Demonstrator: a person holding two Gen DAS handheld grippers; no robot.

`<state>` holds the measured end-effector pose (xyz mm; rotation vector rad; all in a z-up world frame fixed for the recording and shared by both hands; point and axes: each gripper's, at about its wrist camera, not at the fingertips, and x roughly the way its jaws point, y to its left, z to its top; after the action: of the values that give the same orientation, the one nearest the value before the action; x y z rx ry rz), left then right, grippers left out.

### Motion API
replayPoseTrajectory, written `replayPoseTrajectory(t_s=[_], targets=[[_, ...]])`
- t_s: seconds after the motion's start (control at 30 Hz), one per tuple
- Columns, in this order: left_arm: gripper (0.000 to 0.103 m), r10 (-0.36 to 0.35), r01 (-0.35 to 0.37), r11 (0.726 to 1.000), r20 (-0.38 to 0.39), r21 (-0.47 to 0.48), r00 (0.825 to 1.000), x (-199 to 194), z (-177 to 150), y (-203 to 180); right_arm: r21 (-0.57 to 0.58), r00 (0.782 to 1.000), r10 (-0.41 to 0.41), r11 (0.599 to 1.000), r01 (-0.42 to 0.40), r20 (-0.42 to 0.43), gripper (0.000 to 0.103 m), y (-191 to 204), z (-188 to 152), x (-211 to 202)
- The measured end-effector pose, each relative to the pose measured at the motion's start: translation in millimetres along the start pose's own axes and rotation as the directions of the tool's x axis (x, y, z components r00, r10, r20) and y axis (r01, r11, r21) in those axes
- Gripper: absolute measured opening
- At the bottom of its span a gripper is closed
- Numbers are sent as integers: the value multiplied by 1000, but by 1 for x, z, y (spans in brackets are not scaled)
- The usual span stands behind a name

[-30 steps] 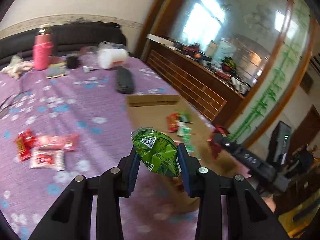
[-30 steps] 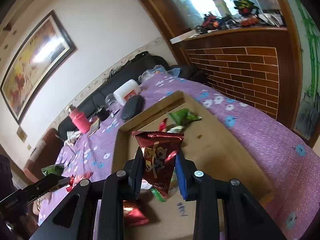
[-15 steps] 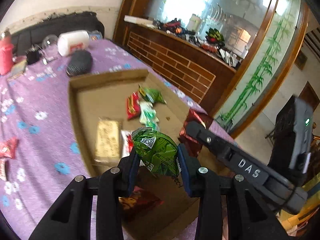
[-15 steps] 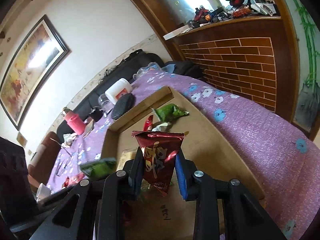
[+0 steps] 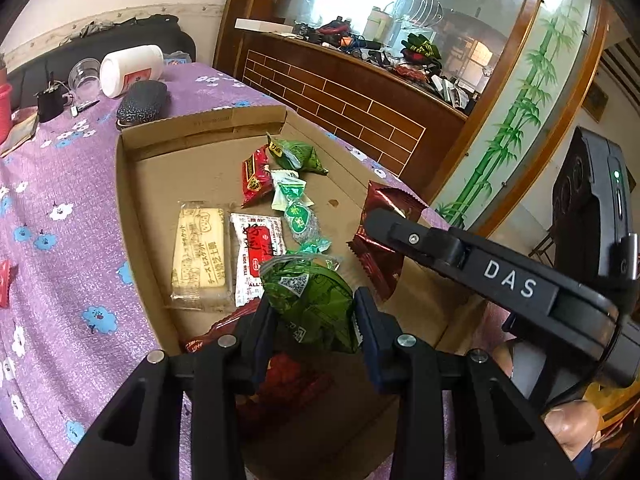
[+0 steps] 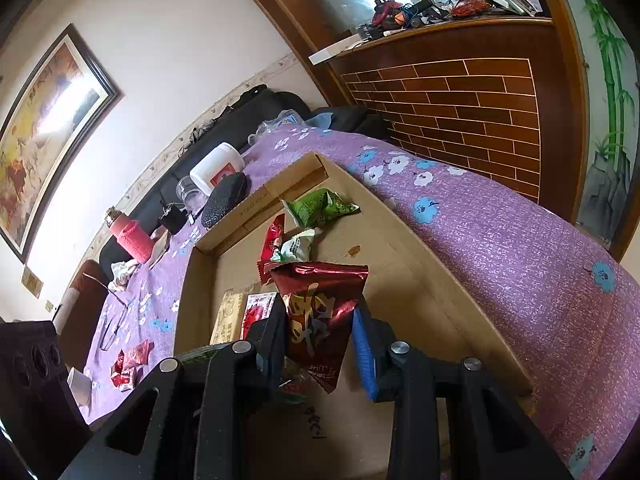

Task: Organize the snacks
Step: 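Open the left tool dropping the green bag while the right tool releases the red-gold packet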

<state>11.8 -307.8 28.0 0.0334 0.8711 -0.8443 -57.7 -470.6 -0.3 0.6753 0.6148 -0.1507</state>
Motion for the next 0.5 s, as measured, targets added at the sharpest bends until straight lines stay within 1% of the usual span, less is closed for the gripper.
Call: replayPoseTrajectory(t_s=[0.17, 0.3, 0.4, 0.47, 0.5], targets=[[40, -2, 2, 1000, -1, -1, 1000, -1, 0, -2, -5, 1000, 4, 1000, -4, -1, 34, 2, 0, -1], [42, -1, 1, 1000, 0, 0, 1000, -1, 0, -2, 2, 1000, 11, 1000, -11, 8, 43, 1, 1, -4], [42, 0, 0, 1000, 3, -5, 1000, -3, 1, -2, -2, 1000, 19, 1000, -19, 24, 43, 2, 1, -7], [44, -2, 2, 1000, 9, -15, 1000, -6, 2, -2, -4, 999, 18, 1000, -18, 37, 43, 2, 2, -9], [47, -5, 6, 1000, 15, -20, 1000, -8, 3, -2, 1, 999, 19, 1000, -19, 46, 43, 2, 2, -11]])
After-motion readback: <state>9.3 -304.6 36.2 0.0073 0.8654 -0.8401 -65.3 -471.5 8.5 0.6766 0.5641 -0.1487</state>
